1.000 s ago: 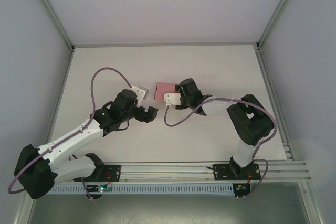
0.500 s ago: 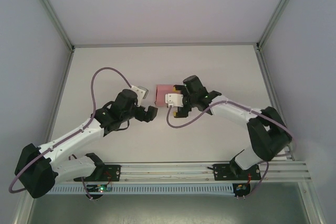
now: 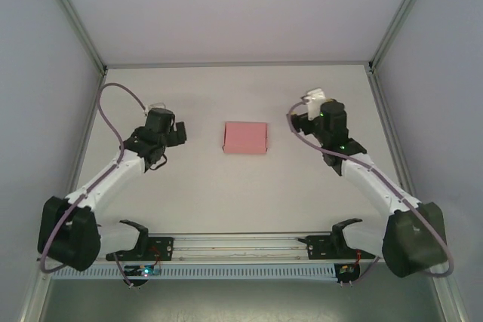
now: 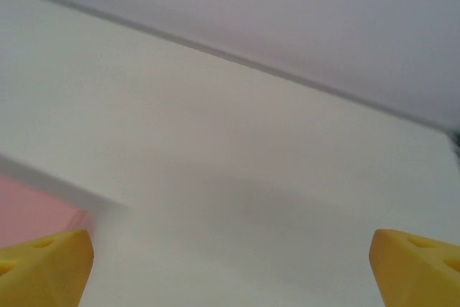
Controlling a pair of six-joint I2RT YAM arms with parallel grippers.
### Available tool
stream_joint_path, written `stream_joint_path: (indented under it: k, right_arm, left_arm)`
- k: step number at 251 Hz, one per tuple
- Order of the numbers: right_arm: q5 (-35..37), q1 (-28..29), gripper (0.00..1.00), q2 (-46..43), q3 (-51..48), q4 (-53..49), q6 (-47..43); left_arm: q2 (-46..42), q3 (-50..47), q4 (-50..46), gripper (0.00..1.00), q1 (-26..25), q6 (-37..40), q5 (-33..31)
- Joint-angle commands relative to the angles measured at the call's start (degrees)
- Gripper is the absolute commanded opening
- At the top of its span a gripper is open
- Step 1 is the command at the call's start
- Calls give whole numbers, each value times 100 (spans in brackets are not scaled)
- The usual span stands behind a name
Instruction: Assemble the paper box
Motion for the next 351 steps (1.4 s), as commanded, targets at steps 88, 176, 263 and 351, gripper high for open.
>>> stream_joint_path:
  k: [88, 176, 263, 351]
  right_arm:
    - [-27, -593, 98, 179, -2178, 3501, 254]
    - [-634, -1127, 98, 1817, -2340, 5339, 420]
    - [-791, -1372, 98, 2071, -1990, 5035, 668]
    - [-791, -1372, 98, 2067, -1981, 5020, 668]
  left_arm:
    - [169, -1439, 3240, 100, 747, 1102, -727]
    - [1154, -2237, 6037, 100, 1167, 1945, 731]
    - [1635, -2433, 6814, 100, 1524, 1889, 1650]
    - [1596, -2407, 6694, 100, 1520, 1883, 1652]
